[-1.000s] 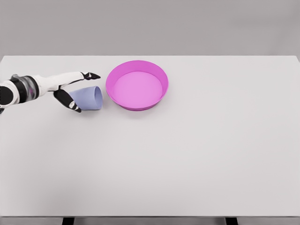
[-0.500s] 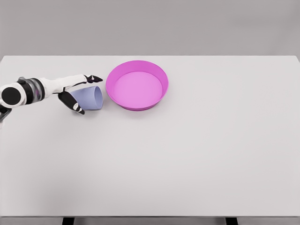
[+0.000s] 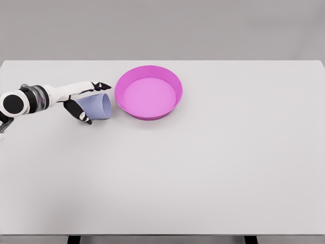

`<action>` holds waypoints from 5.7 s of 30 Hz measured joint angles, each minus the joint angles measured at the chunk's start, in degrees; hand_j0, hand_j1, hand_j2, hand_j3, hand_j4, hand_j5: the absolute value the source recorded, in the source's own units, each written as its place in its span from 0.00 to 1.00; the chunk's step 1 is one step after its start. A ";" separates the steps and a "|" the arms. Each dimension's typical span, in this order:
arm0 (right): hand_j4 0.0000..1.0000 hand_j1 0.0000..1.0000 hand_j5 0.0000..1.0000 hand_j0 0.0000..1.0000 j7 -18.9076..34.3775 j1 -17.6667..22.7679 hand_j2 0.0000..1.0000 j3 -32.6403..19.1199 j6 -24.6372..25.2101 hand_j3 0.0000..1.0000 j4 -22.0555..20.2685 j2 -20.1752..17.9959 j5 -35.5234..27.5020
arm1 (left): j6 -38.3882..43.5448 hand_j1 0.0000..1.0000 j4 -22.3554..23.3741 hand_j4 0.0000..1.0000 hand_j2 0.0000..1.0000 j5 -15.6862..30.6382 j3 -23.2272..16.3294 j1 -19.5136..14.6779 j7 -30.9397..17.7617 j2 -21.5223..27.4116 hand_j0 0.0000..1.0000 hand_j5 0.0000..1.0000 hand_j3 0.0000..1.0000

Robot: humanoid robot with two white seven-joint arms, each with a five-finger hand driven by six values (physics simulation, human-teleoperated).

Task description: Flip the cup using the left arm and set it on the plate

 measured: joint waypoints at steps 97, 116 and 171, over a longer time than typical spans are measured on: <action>1.00 1.00 1.00 1.00 0.00 0.00 1.00 0.00 0.00 1.00 0.00 0.00 0.02 | -34.41 0.63 26.98 0.63 0.63 55.53 -8.32 -0.79 12.34 -22.22 0.63 0.63 0.63; 1.00 1.00 1.00 1.00 0.00 0.00 1.00 0.00 0.00 1.00 0.00 0.00 0.00 | -34.23 0.65 31.20 0.65 0.65 55.22 -8.42 -0.88 12.34 -25.17 0.65 0.65 0.65; 1.00 1.00 1.00 1.00 0.01 0.00 1.00 0.00 0.00 1.00 0.00 0.00 0.01 | -42.72 1.00 -6.80 1.00 1.00 35.73 2.91 10.55 11.58 19.74 1.00 1.00 1.00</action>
